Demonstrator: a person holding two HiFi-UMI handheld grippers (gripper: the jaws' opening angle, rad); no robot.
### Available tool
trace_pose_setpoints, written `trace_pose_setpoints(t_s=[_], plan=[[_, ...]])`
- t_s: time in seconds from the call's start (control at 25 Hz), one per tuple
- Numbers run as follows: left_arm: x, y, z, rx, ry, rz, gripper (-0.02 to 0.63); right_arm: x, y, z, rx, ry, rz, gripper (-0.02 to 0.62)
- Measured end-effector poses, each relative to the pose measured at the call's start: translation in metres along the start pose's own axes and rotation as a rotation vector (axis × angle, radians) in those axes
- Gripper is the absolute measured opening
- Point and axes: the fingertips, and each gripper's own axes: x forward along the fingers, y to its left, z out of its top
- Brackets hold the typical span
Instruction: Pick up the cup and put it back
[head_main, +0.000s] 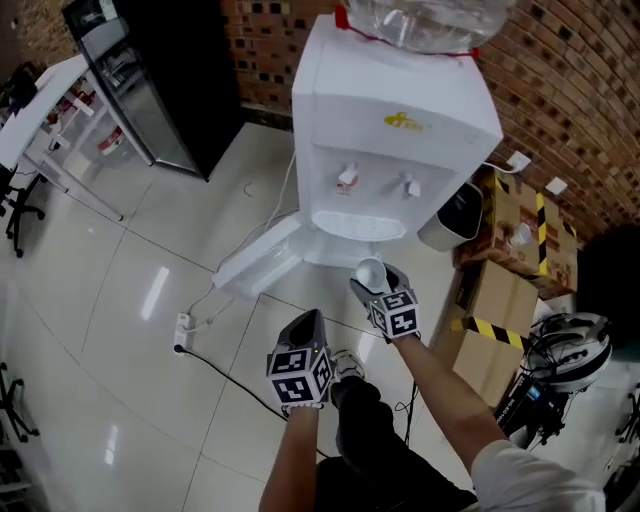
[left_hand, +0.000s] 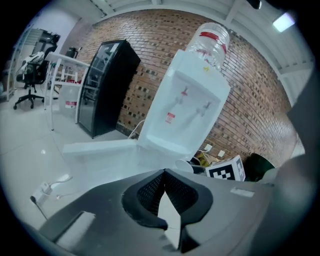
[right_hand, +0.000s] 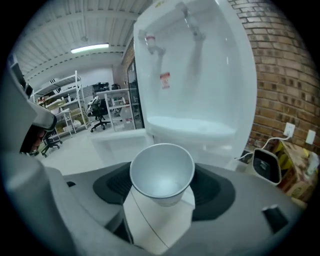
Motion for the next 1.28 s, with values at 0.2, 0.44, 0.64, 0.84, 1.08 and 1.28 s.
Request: trace_pose_setpoints(t_s=[0.2, 0.44, 0.64, 0.84, 1.08, 1.28], plan=[[-0.084, -0.056, 0.034, 0.010, 0.037, 0.025, 0.000, -0.112, 0.026, 0.074, -0.028, -0.017, 0.030, 0.357], [-0.188, -0.106, 0.076, 0.011, 0.005, 0.066, 0.000, -0.243, 0.064, 0.151, -0.058, -0.058, 0.096, 0.357], [-0.273, -0.136, 0.096, 0.049, -0.045, 0.102, 0.000, -0.340, 0.100, 0.190, -0.053, -0.105, 0.130, 0.357], [-0.352, -0.170, 0.093, 0.065, -0.072, 0.099, 0.000, -0.436, 0.137, 0.200, -0.052, -0.136, 0.145, 0.357], [-0.419, -0.219, 0.080, 0.056, -0.103, 0.043, 0.000, -0.539, 0.167, 0.195, -0.093, -0.178, 0.141, 0.357], [-0.448, -0.254, 0.087, 0.061, -0.133, -0.002, 0.000, -0.593, 0.178, 0.189, -0.054, -0.178, 0.161, 0.357]])
